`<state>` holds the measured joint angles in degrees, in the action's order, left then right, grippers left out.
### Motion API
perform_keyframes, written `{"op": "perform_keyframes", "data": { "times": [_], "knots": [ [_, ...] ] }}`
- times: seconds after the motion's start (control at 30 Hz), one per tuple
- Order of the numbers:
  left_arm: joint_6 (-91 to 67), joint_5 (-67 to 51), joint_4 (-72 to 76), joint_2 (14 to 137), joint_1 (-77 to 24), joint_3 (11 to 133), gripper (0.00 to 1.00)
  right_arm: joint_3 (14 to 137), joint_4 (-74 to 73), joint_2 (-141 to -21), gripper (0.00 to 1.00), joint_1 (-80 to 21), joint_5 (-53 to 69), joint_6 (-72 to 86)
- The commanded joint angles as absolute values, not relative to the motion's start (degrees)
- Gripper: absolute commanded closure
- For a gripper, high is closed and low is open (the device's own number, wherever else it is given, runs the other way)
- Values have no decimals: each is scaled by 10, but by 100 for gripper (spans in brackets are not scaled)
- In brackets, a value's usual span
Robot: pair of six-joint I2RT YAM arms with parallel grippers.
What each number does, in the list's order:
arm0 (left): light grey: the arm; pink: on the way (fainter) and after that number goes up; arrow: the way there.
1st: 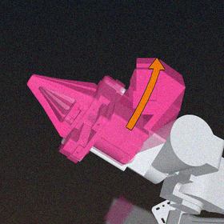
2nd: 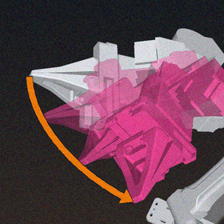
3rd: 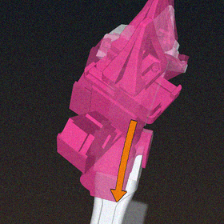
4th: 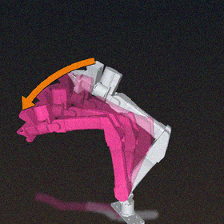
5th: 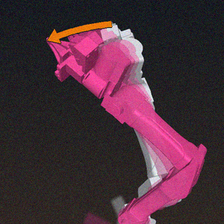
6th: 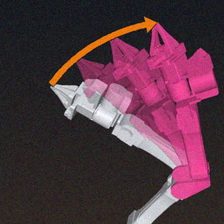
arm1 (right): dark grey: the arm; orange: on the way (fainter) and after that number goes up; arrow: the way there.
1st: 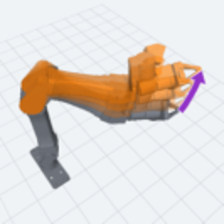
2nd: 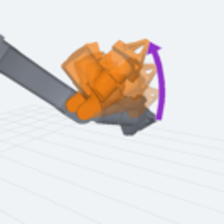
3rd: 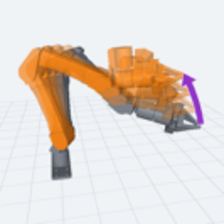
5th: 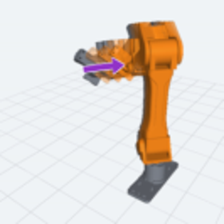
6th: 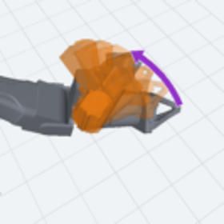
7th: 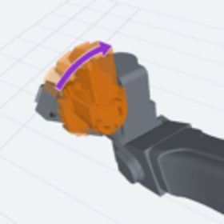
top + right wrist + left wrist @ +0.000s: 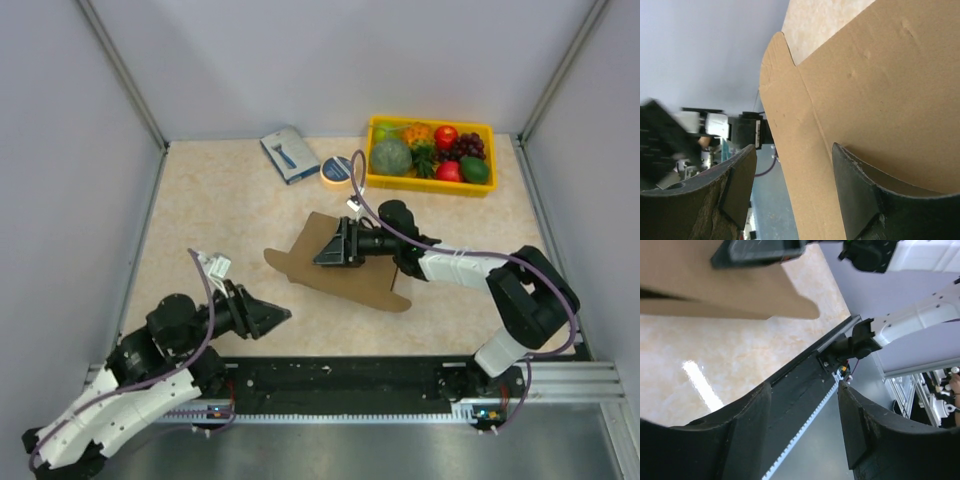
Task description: Fold the paper box
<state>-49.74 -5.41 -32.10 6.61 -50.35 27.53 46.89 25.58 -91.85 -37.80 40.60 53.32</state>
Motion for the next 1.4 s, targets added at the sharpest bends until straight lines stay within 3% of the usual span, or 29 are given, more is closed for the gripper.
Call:
{"op": "perform_keyframes", "data": {
  "times": [0.0,0.1,0.2,0.23,0.27,0.3,0.4,0.57,0.73,0.87,1.0,1.1,1.27,1.37],
  "knots": [
    [-389,-22,-373,311,-504,465,40,464,146,-885,37,-374,405,448],
    [-321,10,-382,482,-480,602,40,440,143,-857,37,-375,405,453],
    [-277,-252,-263,580,-305,599,43,425,130,-839,37,-374,396,453],
    [-267,-276,-263,603,-242,605,43,427,124,-828,37,-374,393,443],
    [-255,-293,-270,639,-222,615,39,431,117,-825,37,-374,389,440],
    [-232,-306,-290,652,-195,626,26,438,112,-823,37,-374,386,439],
    [-209,-258,-290,674,-160,628,15,460,86,-819,36,-372,389,429],
    [-203,-455,-259,750,-118,580,11,463,57,-801,35,-350,386,422],
    [-199,-439,-225,770,-119,533,9,454,75,-798,35,-345,392,430],
    [-225,-475,-171,787,-131,511,14,444,99,-806,35,-345,396,441],
    [-298,-512,-73,778,-143,458,34,433,122,-810,35,-345,395,449],
    [-315,-503,-48,785,-157,442,42,425,137,-814,35,-345,397,461],
    [-330,-496,-26,798,-172,421,47,419,143,-812,35,-345,396,468],
    [-294,-430,-82,788,-178,425,50,418,123,-807,35,-345,392,455]
  ]
}}
